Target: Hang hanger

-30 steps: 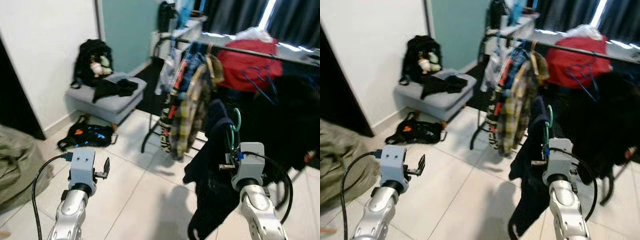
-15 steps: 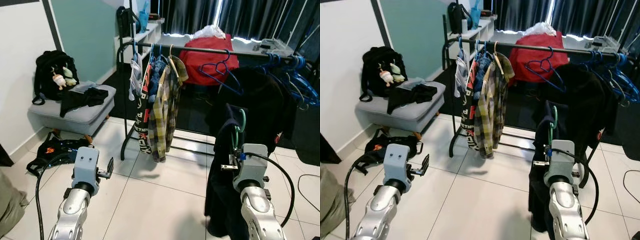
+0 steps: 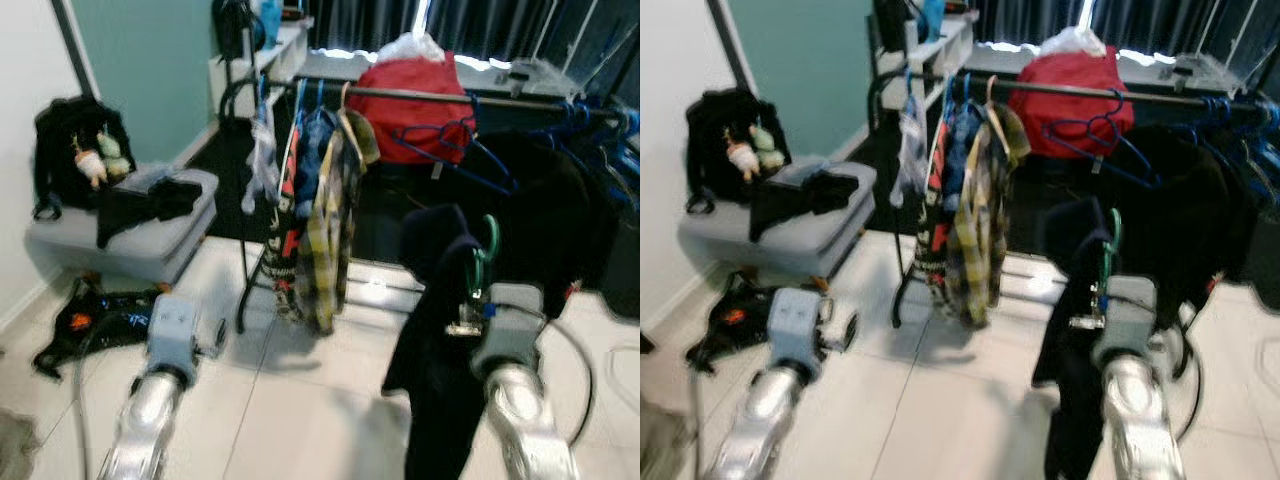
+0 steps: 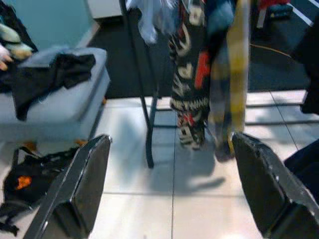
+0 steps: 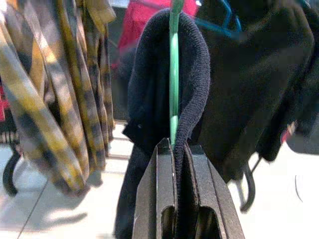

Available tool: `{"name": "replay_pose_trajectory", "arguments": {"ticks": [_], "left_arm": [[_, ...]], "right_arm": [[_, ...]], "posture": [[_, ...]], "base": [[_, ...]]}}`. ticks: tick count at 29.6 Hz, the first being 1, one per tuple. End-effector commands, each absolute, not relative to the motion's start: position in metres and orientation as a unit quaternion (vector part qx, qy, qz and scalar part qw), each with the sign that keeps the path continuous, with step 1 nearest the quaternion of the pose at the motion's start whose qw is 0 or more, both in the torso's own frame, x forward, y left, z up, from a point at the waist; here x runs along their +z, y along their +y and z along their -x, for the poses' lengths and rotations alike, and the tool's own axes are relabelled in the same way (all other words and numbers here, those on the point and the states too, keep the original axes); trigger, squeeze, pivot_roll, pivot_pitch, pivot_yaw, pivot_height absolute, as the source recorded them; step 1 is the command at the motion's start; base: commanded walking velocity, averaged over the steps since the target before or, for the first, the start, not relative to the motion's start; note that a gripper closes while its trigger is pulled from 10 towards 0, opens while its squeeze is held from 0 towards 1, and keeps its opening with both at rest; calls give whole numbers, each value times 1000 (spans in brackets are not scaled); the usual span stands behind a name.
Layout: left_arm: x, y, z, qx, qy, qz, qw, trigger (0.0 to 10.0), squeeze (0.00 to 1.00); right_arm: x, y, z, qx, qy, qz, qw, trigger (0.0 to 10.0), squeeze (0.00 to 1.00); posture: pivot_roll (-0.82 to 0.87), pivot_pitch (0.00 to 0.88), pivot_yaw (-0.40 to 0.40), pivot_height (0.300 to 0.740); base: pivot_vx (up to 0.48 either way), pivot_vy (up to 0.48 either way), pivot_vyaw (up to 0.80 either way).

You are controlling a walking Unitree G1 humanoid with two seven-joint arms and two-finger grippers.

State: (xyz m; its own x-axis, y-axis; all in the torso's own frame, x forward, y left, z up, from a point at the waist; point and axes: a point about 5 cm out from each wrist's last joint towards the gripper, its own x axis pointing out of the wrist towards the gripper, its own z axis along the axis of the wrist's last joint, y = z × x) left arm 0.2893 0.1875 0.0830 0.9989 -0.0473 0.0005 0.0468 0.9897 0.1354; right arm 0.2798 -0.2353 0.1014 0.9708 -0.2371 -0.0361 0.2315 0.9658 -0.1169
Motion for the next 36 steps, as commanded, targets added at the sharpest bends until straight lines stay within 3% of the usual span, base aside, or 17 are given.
{"name": "replay_pose_trajectory", "arguments": {"ticks": [1,9,26,30,36], "left_arm": [[75,194,-284,-15,16,-75,997,10000,0],[76,194,-285,-18,14,-77,997,10000,0],[76,195,-286,-13,13,-80,997,10000,0],[76,196,-286,-11,14,-83,996,10000,0],[75,196,-286,-13,16,-86,996,10000,0]], "right_arm": [[115,-231,-283,-111,-13,51,992,10000,0],[113,-235,-285,-119,-5,39,992,10000,0],[114,-231,-286,-97,-4,32,995,10000,0],[119,-218,-292,-26,-1,-15,1000,10000,0],[131,-217,-298,0,-12,-52,999,10000,0]], "posture": [[-58,0,-16,740],[-59,0,-17,740],[-61,0,-16,740],[-61,0,-14,740],[-59,0,-5,740]], "base": [[379,0,0],[382,0,-772],[381,0,0],[381,0,0],[379,0,0]]}}
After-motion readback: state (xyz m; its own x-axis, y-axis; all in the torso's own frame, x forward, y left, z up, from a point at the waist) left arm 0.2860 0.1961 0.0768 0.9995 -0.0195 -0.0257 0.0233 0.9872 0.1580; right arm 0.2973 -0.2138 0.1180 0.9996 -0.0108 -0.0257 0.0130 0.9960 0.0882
